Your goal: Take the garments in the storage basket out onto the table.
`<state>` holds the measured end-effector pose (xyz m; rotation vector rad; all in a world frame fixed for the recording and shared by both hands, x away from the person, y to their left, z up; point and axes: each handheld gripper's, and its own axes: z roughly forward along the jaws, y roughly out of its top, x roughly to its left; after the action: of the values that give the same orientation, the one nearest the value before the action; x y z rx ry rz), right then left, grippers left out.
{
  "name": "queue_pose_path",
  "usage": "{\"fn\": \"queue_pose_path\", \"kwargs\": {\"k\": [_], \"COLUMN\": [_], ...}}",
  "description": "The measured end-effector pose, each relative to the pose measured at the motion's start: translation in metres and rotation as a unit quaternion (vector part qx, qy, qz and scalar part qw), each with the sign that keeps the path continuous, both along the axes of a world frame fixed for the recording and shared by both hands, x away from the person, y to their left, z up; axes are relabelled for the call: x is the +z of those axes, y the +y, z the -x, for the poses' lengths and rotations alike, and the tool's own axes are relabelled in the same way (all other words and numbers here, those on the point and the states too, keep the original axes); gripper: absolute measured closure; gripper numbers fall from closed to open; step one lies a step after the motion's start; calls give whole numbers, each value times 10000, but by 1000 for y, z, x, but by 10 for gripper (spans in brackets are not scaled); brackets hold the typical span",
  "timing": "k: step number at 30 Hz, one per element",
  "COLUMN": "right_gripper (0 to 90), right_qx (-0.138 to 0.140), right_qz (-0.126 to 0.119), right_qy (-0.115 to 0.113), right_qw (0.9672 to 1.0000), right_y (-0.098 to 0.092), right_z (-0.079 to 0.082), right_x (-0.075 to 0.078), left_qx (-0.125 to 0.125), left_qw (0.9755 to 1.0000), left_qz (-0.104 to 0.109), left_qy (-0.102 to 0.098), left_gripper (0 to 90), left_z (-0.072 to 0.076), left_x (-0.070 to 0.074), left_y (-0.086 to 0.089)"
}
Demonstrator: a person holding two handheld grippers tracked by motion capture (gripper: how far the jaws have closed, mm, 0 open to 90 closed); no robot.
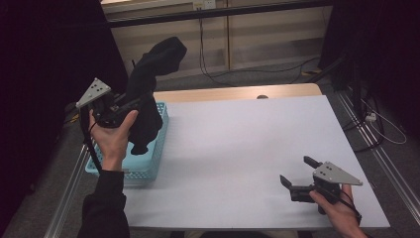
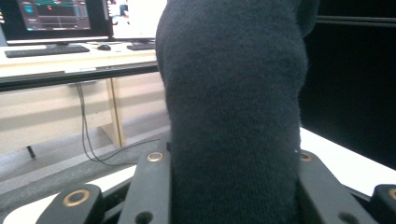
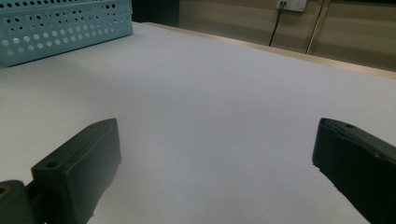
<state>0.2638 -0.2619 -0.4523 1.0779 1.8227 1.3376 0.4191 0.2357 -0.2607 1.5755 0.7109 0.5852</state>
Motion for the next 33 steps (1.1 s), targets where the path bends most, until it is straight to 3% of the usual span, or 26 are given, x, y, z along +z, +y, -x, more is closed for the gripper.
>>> {"fn": "queue_pose_path", "kwargs": {"k": [8,17,28,33], "right_gripper": [7,7,7,7], "right_qx": [-5,14,32,35], "right_qz": [-2,0,15,12], "right_qy": [-16,-9,-19,-24], "right_qw": [10000,10000,10000,10000], "right_y": [0,0,0,0], "right_z": [1,1,1,1], "right_x": [0,0,0,0], "left_qx": [-227,-584,-716,-827], "left_qw": [9997,9979,9968,9953], "left_qz": [-60,-74,-65,-273], "left_qy": [79,272,344,416], "left_gripper": [662,660,655,656], "left_z": [3,1,5,5], "left_x": [2,-17,-26,-35], "left_y": [-23,-48,-63,-79]}}
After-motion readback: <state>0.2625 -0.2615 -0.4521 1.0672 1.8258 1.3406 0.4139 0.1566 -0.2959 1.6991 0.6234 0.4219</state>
